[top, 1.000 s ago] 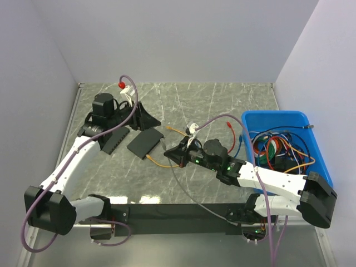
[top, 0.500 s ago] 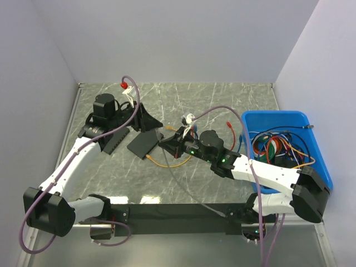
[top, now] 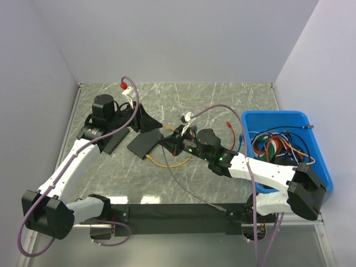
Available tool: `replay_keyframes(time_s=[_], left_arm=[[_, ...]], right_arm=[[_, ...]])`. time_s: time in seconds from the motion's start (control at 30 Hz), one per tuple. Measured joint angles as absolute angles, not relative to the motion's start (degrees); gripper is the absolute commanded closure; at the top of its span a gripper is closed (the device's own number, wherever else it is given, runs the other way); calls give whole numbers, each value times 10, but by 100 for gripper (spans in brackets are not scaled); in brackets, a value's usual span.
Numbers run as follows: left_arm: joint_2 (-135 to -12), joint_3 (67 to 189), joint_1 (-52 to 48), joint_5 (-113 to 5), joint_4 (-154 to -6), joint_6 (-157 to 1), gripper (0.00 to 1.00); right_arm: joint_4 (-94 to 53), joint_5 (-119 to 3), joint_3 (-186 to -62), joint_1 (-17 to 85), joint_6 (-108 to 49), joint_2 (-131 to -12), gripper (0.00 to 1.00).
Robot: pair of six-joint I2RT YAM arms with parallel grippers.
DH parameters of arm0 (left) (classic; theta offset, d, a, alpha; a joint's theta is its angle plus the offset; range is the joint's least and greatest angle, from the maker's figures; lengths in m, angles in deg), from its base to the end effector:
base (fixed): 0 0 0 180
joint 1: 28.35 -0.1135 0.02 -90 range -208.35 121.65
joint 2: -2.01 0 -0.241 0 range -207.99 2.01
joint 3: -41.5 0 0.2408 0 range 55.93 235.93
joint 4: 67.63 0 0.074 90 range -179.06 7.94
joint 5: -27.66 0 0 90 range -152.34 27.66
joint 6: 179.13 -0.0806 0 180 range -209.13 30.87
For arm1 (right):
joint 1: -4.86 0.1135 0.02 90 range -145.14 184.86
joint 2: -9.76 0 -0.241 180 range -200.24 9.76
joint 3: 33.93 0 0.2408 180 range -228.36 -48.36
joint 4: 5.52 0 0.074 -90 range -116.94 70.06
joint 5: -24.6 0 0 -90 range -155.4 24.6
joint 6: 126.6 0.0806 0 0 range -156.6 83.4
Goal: Insert the plug into the switch port
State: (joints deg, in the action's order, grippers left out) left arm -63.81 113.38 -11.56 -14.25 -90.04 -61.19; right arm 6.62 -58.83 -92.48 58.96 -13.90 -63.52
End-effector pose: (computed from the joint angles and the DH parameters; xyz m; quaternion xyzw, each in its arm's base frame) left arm 0.2540 -0.1393 0.3228 0.1720 0.7513 -0.5099 0.3821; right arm 0.1904 0.2788 0.2761 -0.2334 0.6841 0.4609 0.5149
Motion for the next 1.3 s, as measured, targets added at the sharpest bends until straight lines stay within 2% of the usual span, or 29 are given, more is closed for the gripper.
replay_keyframes(time_s=[0.13, 0.53, 0.77, 0.83, 0.87, 0.93, 1.03, 1.13, 1.17, 1.27, 1.3], left_arm=[[-638, 1134, -114, -143, -901, -614, 54], [-638, 1134, -108, -153, -905, -621, 62], [-638, 1134, -106, -160, -905, -625, 76], [-638, 1134, -106, -164, -906, -625, 85], [-638, 1134, -105, -166, -907, -626, 93], [-638, 1134, -105, -167, -909, -625, 99], [-638, 1134, -103, -174, -914, -627, 99], [-638, 1134, -103, -187, -917, -629, 100], [-638, 1134, -103, -191, -917, -630, 99], [-638, 1134, -102, -198, -920, -629, 99], [-638, 1134, -100, -200, -923, -629, 100]], right_arm=[[68, -596, -925, 589, -134, -641, 100], [81, -613, -931, 587, -119, -654, 100], [89, -620, -931, 586, -111, -655, 100], [91, -620, -931, 586, -109, -656, 100], [92, -621, -931, 586, -108, -657, 100], [92, -624, -931, 586, -106, -660, 100], [92, -624, -932, 586, -105, -665, 100], [76, -628, -947, 586, -105, -675, 87], [67, -629, -956, 586, -105, -680, 74], [53, -634, -972, 586, -103, -687, 57], [53, -636, -973, 586, -103, -687, 55]])
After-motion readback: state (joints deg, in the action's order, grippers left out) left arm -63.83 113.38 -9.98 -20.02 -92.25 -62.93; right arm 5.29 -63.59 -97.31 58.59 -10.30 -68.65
